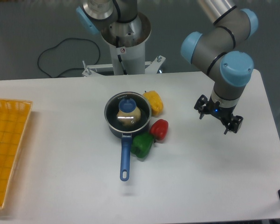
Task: Open the lid
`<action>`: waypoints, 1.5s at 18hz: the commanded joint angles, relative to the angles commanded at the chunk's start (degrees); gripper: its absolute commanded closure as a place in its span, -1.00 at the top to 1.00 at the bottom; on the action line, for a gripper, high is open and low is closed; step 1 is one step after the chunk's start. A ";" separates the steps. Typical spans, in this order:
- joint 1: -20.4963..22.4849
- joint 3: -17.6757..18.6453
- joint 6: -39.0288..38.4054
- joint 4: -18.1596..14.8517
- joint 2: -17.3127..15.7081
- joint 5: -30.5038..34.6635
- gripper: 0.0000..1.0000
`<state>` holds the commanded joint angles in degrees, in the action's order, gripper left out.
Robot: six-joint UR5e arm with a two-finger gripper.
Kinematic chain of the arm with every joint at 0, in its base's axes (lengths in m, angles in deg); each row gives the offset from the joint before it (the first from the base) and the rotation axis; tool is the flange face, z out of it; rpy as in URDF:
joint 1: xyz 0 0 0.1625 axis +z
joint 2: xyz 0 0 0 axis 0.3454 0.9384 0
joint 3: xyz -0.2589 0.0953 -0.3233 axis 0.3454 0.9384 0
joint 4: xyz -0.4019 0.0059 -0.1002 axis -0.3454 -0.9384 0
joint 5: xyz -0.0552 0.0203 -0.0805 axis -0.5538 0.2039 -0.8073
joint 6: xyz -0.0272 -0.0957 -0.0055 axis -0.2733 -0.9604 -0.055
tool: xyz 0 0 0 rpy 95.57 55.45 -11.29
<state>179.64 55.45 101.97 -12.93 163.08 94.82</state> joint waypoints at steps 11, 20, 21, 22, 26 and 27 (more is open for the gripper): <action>-0.79 4.56 -0.44 0.44 -3.94 1.58 1.00; -5.79 8.35 -13.00 0.00 -9.05 7.47 1.00; -7.02 8.35 -14.05 -0.09 -8.88 7.56 1.00; -7.81 8.52 -15.72 -0.17 -8.88 7.30 1.00; -10.45 10.28 -17.58 -0.44 -9.49 6.24 1.00; -10.72 10.89 -18.19 -0.27 -10.19 5.81 1.00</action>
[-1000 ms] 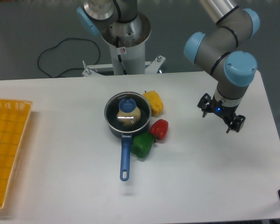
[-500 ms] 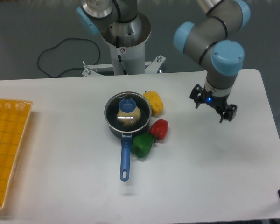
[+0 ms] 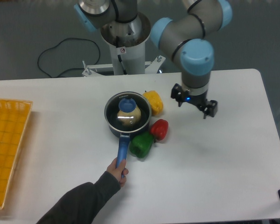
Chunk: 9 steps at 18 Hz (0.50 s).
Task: Open the lid
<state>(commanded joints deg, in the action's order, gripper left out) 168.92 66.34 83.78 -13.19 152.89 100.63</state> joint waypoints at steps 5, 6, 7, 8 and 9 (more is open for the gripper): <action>0.17 1.15 -0.36 -0.35 -3.17 -7.55 1.00; 0.00 1.15 -0.44 -0.44 -3.87 -8.08 1.00; 0.00 1.24 -0.45 -1.05 -4.40 -8.26 1.00; 0.00 1.24 -0.45 -1.84 -4.75 -8.35 1.00; -0.09 1.24 -0.53 -2.28 -5.19 -8.44 1.00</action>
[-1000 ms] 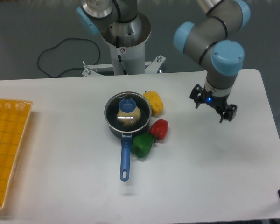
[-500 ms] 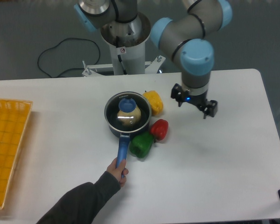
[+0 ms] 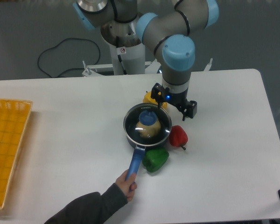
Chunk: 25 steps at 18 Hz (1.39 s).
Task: Open the lid
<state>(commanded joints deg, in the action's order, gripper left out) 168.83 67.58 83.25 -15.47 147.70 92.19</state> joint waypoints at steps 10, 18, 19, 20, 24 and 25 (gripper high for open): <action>-1.14 0.00 -2.11 -0.18 0.00 -0.09 1.00; -9.74 -0.09 -13.87 0.17 -0.44 3.06 1.00; -11.15 -0.09 -15.19 0.17 -0.27 5.25 1.00; -12.21 -0.09 -16.25 0.17 -0.01 6.40 1.00; -14.58 0.00 -17.66 -0.01 0.35 6.24 1.00; -15.63 0.00 -19.06 0.26 0.43 6.15 1.00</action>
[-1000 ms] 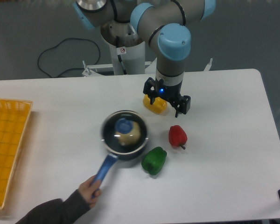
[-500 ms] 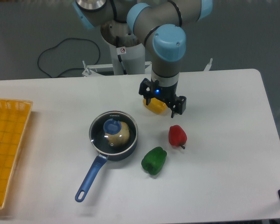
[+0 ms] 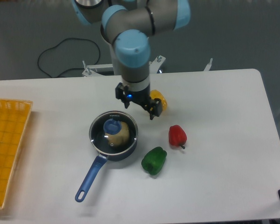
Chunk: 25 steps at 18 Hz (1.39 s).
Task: Open the lid
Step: 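Lower the gripper onto the blue knob of the glass lid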
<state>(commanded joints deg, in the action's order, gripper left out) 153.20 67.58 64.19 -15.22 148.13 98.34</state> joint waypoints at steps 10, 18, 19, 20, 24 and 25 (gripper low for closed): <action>-4.67 0.00 -3.18 0.53 2.46 -0.09 1.00; -4.41 -0.44 -3.00 3.61 5.10 -1.67 1.00; -4.41 -0.53 -3.00 3.61 5.36 -1.67 1.00; -4.32 -0.61 -3.00 3.78 5.54 -1.67 1.00; -4.23 -0.62 -3.00 4.22 6.07 -2.64 1.00; -4.23 -0.62 -3.00 4.22 6.07 -2.64 1.00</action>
<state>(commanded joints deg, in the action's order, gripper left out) 148.97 66.97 61.19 -10.99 154.20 95.70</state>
